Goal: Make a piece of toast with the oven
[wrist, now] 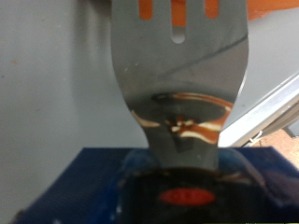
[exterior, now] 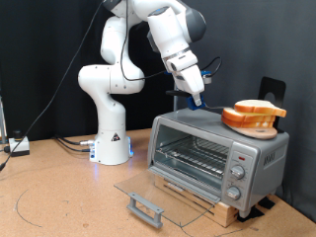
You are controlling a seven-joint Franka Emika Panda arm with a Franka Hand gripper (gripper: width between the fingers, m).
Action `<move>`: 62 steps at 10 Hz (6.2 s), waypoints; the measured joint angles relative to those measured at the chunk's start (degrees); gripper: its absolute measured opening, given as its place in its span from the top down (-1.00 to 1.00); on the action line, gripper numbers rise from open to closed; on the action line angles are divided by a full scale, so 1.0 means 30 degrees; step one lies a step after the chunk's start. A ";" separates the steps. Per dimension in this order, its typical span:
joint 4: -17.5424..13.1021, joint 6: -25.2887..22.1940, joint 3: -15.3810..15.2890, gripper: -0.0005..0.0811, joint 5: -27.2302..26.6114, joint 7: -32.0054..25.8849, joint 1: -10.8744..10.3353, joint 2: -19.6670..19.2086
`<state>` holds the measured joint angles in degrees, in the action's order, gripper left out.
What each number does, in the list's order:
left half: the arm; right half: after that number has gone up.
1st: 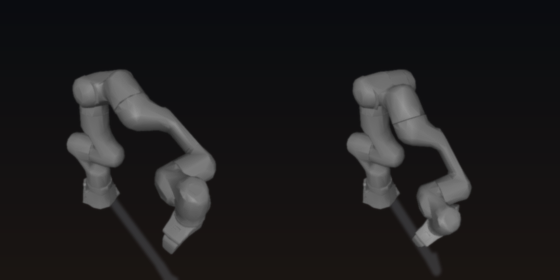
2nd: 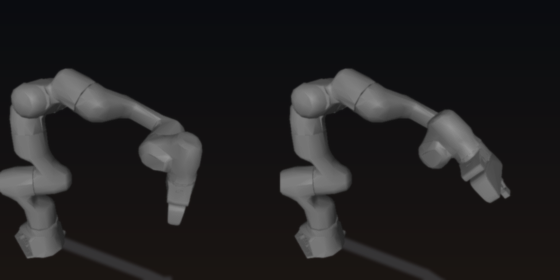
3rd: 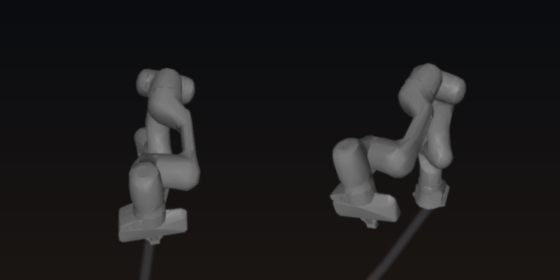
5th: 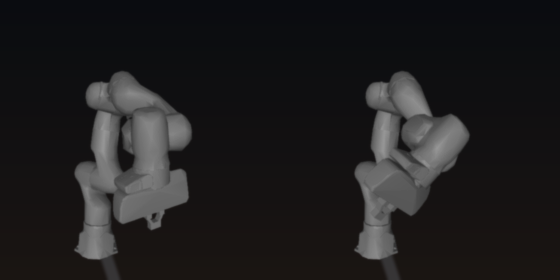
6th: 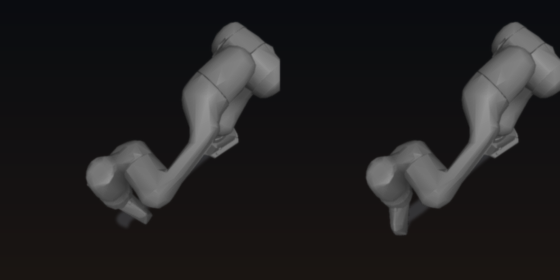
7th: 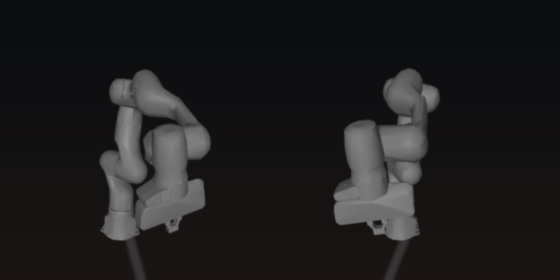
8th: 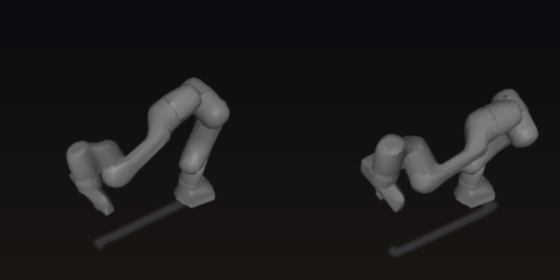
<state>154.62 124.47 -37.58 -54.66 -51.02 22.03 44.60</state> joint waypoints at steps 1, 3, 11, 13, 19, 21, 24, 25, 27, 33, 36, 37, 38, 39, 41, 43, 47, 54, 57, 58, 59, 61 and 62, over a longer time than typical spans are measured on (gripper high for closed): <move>-0.0100 0.0194 -0.0136 0.02 -0.0032 0.0183 0.0029 -0.0003; -0.0388 0.0549 -0.0469 0.02 -0.0034 0.0707 0.0201 -0.0097; -0.1813 0.1350 -0.1215 0.02 -0.0082 0.1530 0.0349 -0.0913; -0.2202 0.1351 -0.1260 0.02 -0.0085 0.1964 0.0349 -0.0941; -0.3953 0.1091 -0.1952 0.02 -0.0125 0.3279 0.0403 -0.2000; -0.4111 -0.0304 -0.1950 0.02 0.0961 0.3890 0.0657 -0.2058; -0.3327 -0.1619 -0.1747 0.02 0.2131 0.4022 0.0824 -0.1928; -0.3045 -0.1607 -0.1634 0.02 0.2132 0.3956 0.0824 -0.1764; -0.2703 -0.1298 -0.1448 0.02 0.2131 0.3880 0.0825 -0.1393; -0.2385 -0.1405 -0.1231 0.02 0.2654 0.4033 0.0996 -0.0978; -0.2319 -0.1814 -0.1269 0.02 0.2751 0.3862 0.0975 -0.0978; -0.2313 -0.2215 -0.1276 0.02 0.2789 0.3452 0.0865 -0.0977; -0.2287 -0.2849 -0.1254 0.02 0.2789 0.2806 0.0556 -0.0954; -0.2181 -0.3595 -0.1215 0.02 0.2779 0.2329 0.0065 -0.0828; -0.1593 -0.4518 -0.1175 0.02 0.2586 0.1993 -0.1023 -0.0118; -0.0971 -0.4410 -0.1263 0.02 0.1919 0.2525 -0.1549 0.0855; -0.0628 -0.5382 -0.0701 0.02 0.1665 0.2440 -0.1745 0.2025; 0.0146 -0.7553 0.1513 0.02 0.4648 0.3367 -0.0611 0.5256; 0.0147 -0.9325 0.2736 0.02 0.6748 0.3449 0.0229 0.5351; 0.0281 -0.8903 0.2871 0.02 0.6818 0.3703 0.0652 0.5383; 0.0502 -0.8251 0.2844 0.02 0.6792 0.3898 0.1046 0.5390; 0.0913 -0.7410 0.2732 0.02 0.6764 0.3924 0.1419 0.5178; 0.1023 -0.7309 0.2653 0.02 0.6765 0.3910 0.1437 0.4916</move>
<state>157.69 102.54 -29.62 -34.36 -39.29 26.35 59.35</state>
